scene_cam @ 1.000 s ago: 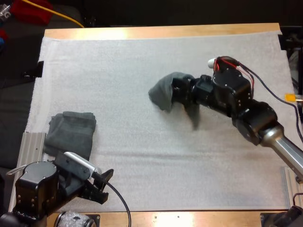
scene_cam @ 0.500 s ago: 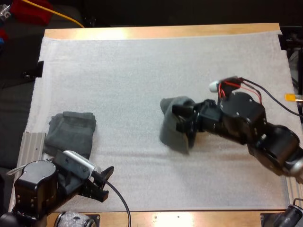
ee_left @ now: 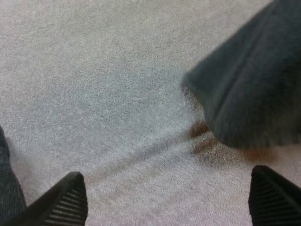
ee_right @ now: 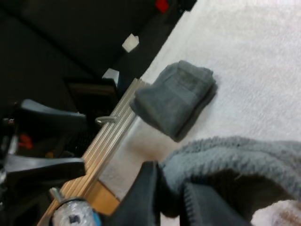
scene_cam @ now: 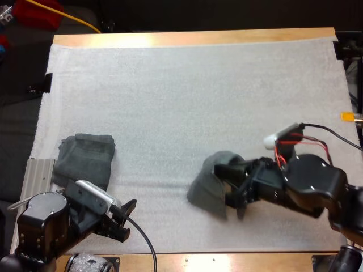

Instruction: Pick towel from pile, fold and stack

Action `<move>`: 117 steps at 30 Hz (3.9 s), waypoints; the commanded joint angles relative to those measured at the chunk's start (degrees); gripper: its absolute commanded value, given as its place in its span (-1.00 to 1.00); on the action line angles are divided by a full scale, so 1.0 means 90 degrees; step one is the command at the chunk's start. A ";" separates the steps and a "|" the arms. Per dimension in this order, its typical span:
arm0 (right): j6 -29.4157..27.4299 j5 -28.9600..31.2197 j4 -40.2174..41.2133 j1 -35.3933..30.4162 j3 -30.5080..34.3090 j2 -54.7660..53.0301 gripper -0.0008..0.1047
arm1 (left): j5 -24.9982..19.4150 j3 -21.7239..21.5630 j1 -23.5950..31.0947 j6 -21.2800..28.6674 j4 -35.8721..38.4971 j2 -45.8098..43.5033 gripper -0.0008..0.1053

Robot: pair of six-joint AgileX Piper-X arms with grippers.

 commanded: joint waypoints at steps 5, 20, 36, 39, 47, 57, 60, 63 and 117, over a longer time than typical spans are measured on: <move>0.0229 0.0646 0.0584 0.0529 -0.0375 -0.0164 -0.97 | 0.0042 -0.0004 -0.0022 0.0027 -0.0086 0.0004 0.31; -0.0311 0.0479 0.0622 -0.0366 -0.0376 0.1349 -0.97 | 0.0042 -0.0004 -0.0022 0.0027 -0.0107 0.0011 0.31; -0.0635 -0.1718 -0.1693 -0.2297 -0.0376 0.3419 -0.97 | 0.0042 -0.0004 -0.0022 0.0027 -0.0107 0.0011 0.31; -0.0402 -0.2158 -0.2265 -0.2351 -0.0376 0.3723 -0.97 | 0.0042 -0.0004 -0.0022 0.0027 -0.0107 0.0011 0.31; -0.0083 -0.2647 -0.3182 -0.2351 -0.0620 0.4268 -0.97 | 0.0042 -0.0004 -0.0022 0.0027 -0.0107 0.0011 0.31; 0.0089 -0.3004 -0.4513 -0.2351 -0.1030 0.4817 -0.97 | 0.0042 -0.0004 -0.0022 0.0027 -0.0107 0.0011 0.31; 0.0438 -0.2867 -0.4731 -0.2351 -0.1030 0.4992 -0.97 | 0.0042 -0.0004 -0.0022 0.0027 -0.0107 0.0011 0.31; 0.0554 -0.2820 -0.4730 -0.2351 -0.1030 0.5169 -0.95 | 0.0042 -0.0004 -0.0022 0.0027 -0.0093 0.0011 0.31; -0.0373 -0.0721 0.0180 -0.2370 0.0065 0.3456 0.28 | 0.0029 -0.0004 -0.0022 0.0027 -0.0309 0.1670 0.31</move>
